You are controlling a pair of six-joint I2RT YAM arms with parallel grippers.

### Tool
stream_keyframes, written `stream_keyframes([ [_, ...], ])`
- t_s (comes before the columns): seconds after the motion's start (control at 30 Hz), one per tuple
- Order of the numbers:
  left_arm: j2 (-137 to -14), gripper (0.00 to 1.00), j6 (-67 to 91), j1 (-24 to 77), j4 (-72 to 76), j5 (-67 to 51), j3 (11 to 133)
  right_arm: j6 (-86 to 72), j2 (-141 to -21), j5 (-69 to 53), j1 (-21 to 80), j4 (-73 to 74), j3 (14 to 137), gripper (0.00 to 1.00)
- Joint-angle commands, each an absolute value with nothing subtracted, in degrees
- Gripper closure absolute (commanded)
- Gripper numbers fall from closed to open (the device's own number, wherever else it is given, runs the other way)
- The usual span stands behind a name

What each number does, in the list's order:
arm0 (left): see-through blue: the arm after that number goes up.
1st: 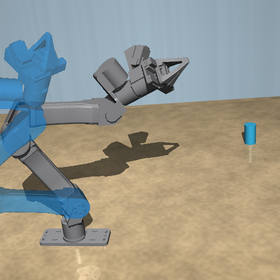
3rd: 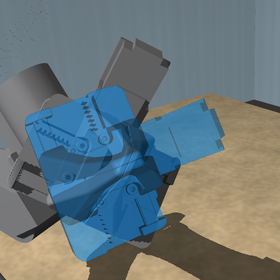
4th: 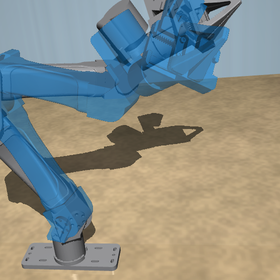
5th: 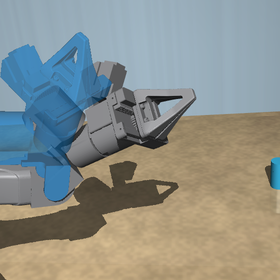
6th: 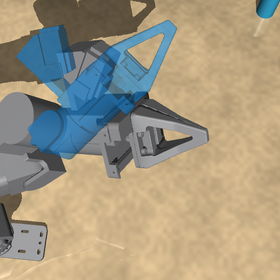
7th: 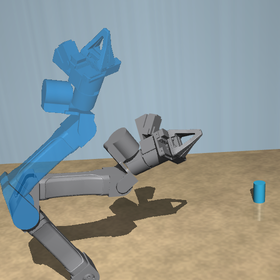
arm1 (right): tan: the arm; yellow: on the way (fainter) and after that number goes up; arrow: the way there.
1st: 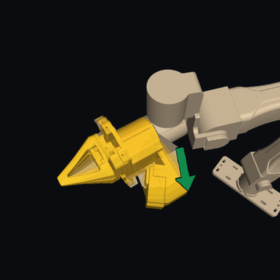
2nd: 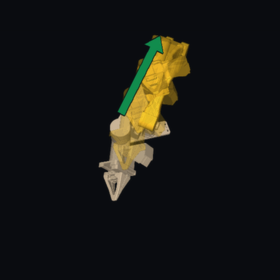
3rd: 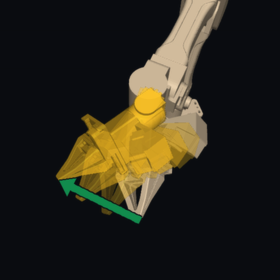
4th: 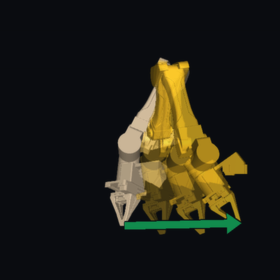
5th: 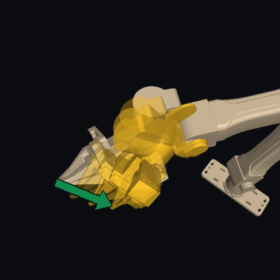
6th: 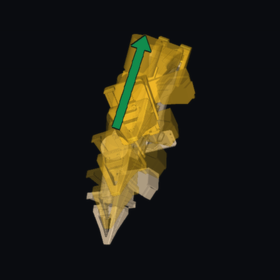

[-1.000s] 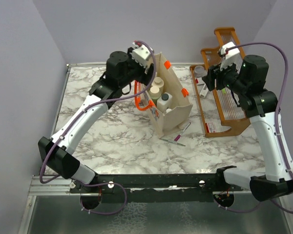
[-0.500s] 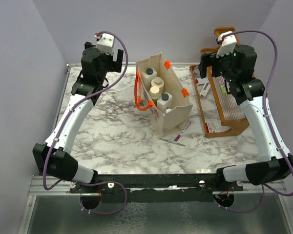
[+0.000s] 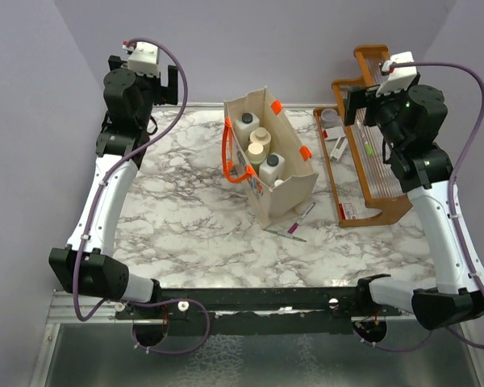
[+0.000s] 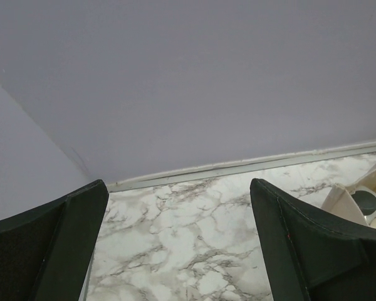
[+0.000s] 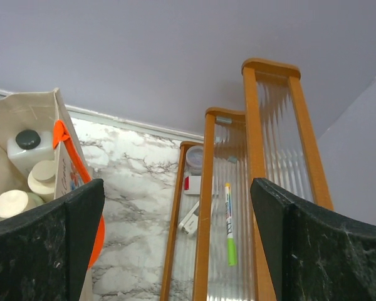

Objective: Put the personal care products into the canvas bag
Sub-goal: Reset both arms

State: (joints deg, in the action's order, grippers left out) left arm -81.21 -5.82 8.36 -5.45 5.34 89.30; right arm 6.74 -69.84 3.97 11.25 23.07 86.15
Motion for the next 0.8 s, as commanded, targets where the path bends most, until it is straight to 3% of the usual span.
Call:
stream_keyframes([
  [0.0,-75.3,0.01,-6.2,7.6,-5.0,-1.9,86.2,11.5,-66.9,1.5,10.7,22.1,86.5,0.0],
  [0.2,-67.3,0.01,-5.3,7.4,-0.3,-1.9,74.5,11.6,-63.4,-1.1,9.6,19.4,80.3,0.0],
  [0.37,-66.3,0.01,-2.8,2.8,-2.9,-7.5,72.9,12.6,-62.8,-3.7,9.5,20.3,78.8,0.0],
  [0.77,-64.3,0.01,-1.9,1.3,3.8,-0.6,69.6,9.2,-64.7,-9.5,4.3,20.8,82.4,0.0],
])
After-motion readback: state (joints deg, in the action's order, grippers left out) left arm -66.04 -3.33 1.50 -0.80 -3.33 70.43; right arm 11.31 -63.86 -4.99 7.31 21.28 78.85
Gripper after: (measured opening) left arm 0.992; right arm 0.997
